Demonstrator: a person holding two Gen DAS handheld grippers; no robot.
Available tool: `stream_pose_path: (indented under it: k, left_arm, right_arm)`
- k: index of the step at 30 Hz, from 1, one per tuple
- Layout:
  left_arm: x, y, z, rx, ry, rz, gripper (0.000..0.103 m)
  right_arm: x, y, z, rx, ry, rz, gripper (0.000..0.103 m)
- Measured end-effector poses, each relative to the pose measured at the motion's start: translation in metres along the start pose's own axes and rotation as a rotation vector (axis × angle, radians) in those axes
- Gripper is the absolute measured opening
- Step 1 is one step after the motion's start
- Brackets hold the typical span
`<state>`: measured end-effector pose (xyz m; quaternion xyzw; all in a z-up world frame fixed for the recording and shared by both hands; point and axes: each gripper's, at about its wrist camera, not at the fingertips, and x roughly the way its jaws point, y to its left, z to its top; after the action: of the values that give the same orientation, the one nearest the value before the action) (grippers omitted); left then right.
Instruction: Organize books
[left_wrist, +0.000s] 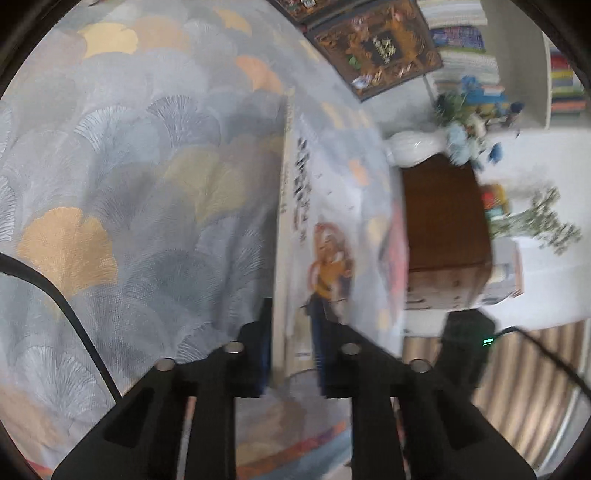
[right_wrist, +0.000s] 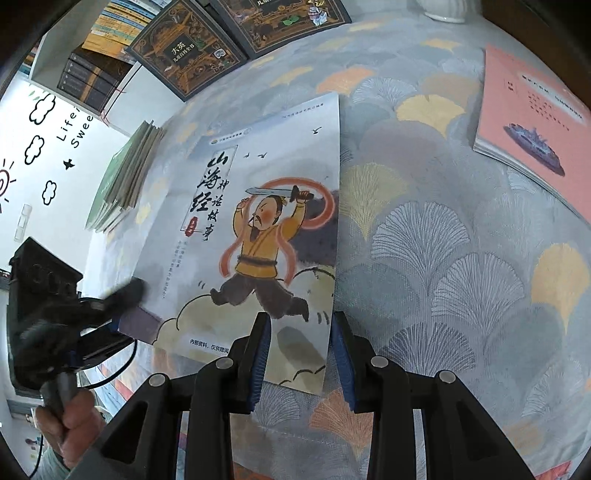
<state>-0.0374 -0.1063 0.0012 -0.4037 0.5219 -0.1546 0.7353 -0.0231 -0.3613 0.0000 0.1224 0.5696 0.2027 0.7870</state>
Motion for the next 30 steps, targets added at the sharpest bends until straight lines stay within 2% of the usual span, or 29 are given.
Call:
stream_pose_path:
  k: [2,4,6,8,16,18,22,25,27,30]
  left_arm:
    - [0.008,-0.004,-0.004,0.015,0.006,0.026,0.012]
    - [0.015,-0.007,-0.002,0.0,0.009,0.018,0.012]
    - [0.013,-0.005,-0.002,-0.03,0.012,-0.02,0.012]
    - [0.01,-0.006,0.002,-0.081,0.018,-0.099,0.012]
    - [0.005,-0.008,0.018,-0.259,0.047,-0.312,0.012]
    - [0.006,-0.01,0.02,-0.277,0.056,-0.332,0.012]
    - [0.011,-0.003,0.02,-0.355,0.079,-0.376,0.012]
    - [0.012,0.006,0.017,-0.394,0.097,-0.383,0.012]
    - [0.013,0.009,0.017,-0.394,0.105,-0.354,0.012]
    - [0.011,0.008,0.018,-0.348,0.099,-0.283,0.011]
  right_arm:
    - [0.001,0.001,0.0,0.001,-0.004,-0.002,0.033]
    - [0.0,0.0,-0.001,0.01,-0.004,0.003,0.033]
    - [-0.001,-0.004,-0.001,0.027,0.007,0.017,0.033]
    - [-0.003,-0.012,-0.001,0.074,0.035,0.051,0.033]
    - [-0.02,-0.056,-0.009,0.313,0.06,0.314,0.042]
    - [-0.02,-0.062,-0.007,0.362,0.059,0.375,0.048]
    - [-0.005,-0.07,-0.003,0.455,0.075,0.502,0.049]
    - [0.007,-0.071,0.0,0.508,0.084,0.563,0.049]
    - [0.008,-0.067,0.005,0.502,0.063,0.547,0.035]
    - [0.0,-0.056,0.015,0.428,0.028,0.459,0.027]
